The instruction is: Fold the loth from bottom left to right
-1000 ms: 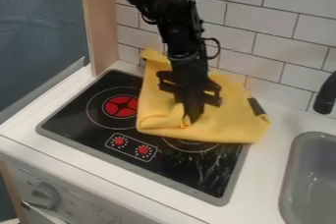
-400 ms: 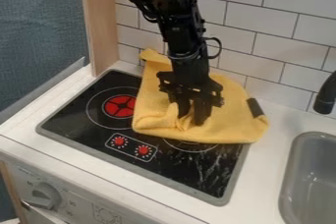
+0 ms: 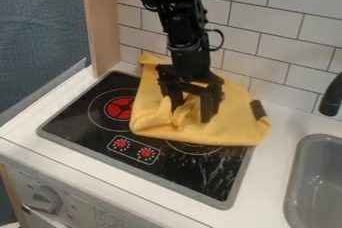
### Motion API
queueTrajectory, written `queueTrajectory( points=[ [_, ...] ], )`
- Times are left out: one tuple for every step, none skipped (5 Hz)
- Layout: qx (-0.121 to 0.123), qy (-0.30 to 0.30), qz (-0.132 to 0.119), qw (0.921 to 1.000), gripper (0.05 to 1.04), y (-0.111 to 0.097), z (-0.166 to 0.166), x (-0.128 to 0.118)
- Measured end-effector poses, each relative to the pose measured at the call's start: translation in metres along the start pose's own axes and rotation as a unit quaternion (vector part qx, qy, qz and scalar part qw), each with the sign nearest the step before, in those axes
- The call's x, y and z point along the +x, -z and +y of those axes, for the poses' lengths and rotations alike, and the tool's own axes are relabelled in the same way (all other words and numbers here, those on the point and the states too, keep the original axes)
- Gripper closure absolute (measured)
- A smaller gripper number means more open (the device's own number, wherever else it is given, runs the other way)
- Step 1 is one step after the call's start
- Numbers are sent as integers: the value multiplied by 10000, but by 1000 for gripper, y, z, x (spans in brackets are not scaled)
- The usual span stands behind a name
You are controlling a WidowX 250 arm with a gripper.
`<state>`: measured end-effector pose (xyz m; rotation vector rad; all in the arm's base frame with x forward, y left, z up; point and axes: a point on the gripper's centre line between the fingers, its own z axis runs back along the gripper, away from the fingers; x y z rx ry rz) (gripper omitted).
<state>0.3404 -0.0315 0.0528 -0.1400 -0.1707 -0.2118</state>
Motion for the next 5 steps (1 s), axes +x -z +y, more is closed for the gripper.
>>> queueTrajectory(
  points=[
    [27,11,-173,9998,81,-24,-4,5],
    [26,128,-437,9990,85,-56,-17,8],
    [-111,164,-632,9978,85,-78,-26,12],
    [-119,189,-742,9970,85,-88,-28,12],
    [-129,187,-742,9970,85,-88,-29,12]
  ],
)
